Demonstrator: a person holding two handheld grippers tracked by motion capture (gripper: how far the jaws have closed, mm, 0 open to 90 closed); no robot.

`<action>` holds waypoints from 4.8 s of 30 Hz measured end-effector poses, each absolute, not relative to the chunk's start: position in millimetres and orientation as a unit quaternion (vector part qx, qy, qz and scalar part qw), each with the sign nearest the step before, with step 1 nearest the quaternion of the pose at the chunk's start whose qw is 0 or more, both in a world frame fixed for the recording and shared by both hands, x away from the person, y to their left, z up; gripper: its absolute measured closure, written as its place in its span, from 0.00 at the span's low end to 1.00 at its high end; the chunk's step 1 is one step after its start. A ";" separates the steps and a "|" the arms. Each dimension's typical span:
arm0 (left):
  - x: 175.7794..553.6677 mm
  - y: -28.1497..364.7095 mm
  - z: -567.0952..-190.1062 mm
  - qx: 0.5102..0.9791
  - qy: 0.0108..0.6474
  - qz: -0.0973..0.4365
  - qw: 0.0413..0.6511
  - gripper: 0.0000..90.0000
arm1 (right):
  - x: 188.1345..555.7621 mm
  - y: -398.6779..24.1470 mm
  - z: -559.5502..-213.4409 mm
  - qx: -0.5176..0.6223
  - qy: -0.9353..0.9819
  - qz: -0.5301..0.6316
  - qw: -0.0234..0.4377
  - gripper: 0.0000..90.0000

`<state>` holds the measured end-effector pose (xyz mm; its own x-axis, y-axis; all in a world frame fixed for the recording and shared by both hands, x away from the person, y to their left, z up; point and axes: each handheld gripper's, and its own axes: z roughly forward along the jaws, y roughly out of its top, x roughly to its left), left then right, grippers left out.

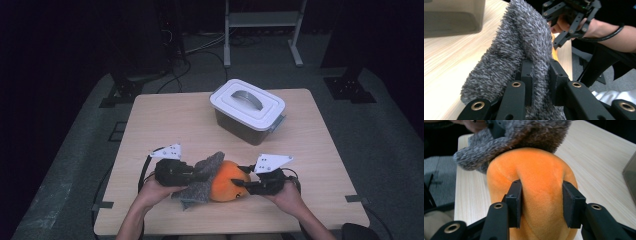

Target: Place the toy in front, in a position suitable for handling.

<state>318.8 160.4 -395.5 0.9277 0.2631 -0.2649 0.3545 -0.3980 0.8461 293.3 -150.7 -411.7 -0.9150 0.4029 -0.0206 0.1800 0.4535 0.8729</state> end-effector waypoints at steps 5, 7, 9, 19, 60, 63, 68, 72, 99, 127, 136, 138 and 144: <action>316.8 149.8 -405.1 0.852 0.164 -0.072 0.492 0.85 | 300.6 -155.5 -411.5 0.161 0.864 0.475 0.049 0.33; 315.0 145.0 -405.6 0.857 0.149 -0.079 0.488 0.85 | 305.2 -159.8 -410.2 0.172 0.859 0.481 0.029 0.26; 314.0 141.3 -407.2 0.854 0.146 -0.089 0.491 0.85 | 308.7 -160.0 -415.0 0.177 0.864 0.471 0.013 0.22; 316.0 150.0 -395.8 0.831 0.160 -0.065 0.528 0.86 | 297.5 -154.0 -415.4 0.171 0.857 0.483 0.064 0.60; 307.0 140.0 -385.7 0.848 0.137 -0.017 0.511 0.86 | 296.5 -150.2 -413.7 0.163 0.860 0.475 0.088 0.58; 308.1 136.5 -392.0 0.866 0.140 -0.003 0.480 0.86 | 295.3 -143.8 -416.7 0.151 0.871 0.456 0.103 0.58; 316.6 151.0 -400.2 0.864 0.170 -0.006 0.474 0.86 | 302.7 -153.0 -419.8 0.162 0.872 0.453 0.089 0.55; 316.8 154.3 -404.4 0.863 0.175 -0.016 0.473 0.86 | 307.5 -157.8 -420.5 0.170 0.869 0.461 0.056 0.36; 316.8 153.2 -402.0 0.859 0.170 -0.029 0.483 0.86 | 306.1 -153.1 -424.3 0.188 0.875 0.445 0.034 0.40; 307.2 138.9 -386.5 0.855 0.142 -0.036 0.497 0.86 | 296.3 -144.2 -417.1 0.162 0.875 0.451 0.069 0.44; 309.7 143.9 -385.9 0.864 0.153 -0.005 0.480 0.86 | 297.1 -145.8 -418.1 0.158 0.873 0.457 0.069 0.55; 312.1 150.0 -388.1 0.861 0.162 -0.006 0.482 0.86 | 298.4 -147.5 -417.3 0.163 0.869 0.463 0.067 0.57; 305.4 139.5 -382.5 0.850 0.136 -0.044 0.507 0.86 | 293.1 -141.9 -411.3 0.150 0.867 0.467 0.085 0.59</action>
